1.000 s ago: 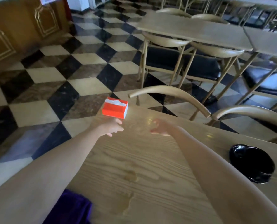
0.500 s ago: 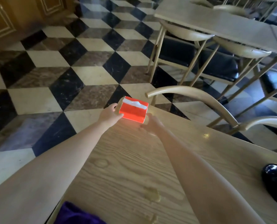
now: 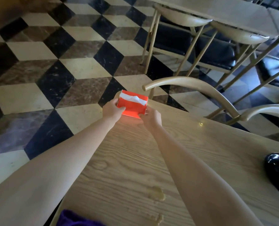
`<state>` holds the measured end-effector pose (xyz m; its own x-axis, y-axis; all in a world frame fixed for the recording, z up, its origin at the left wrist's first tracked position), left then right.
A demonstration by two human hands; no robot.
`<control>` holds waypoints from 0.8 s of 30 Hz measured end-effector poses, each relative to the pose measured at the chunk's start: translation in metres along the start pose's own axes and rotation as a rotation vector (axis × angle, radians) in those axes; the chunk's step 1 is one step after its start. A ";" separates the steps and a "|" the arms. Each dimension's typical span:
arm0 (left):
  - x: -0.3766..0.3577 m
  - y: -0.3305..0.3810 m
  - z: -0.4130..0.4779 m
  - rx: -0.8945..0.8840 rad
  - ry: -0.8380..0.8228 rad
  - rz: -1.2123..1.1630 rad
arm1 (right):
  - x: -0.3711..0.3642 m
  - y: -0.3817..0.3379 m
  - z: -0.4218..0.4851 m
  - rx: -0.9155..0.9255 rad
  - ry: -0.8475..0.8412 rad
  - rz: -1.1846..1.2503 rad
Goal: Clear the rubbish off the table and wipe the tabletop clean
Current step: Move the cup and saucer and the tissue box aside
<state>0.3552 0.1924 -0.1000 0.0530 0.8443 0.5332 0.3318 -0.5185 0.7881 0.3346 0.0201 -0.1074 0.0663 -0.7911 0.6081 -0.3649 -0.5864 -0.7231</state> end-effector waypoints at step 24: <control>-0.107 0.228 -0.154 -0.305 -0.117 -0.013 | 0.273 0.048 -0.114 0.071 0.270 0.002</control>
<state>0.2796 -0.0364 0.0700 0.1645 0.8520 0.4970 0.0364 -0.5088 0.8601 0.2291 -0.2042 0.0618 -0.1877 -0.7228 0.6651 -0.2978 -0.6034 -0.7398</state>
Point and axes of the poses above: each hand's wrist, its own z-axis towards the middle knuckle, its own x-axis out of the back of the hand, y = z × x, the point moved 8 cm from there along z, towards the middle knuckle, and after that the axes turned 1 degree about -y, right-handed, at the moved point
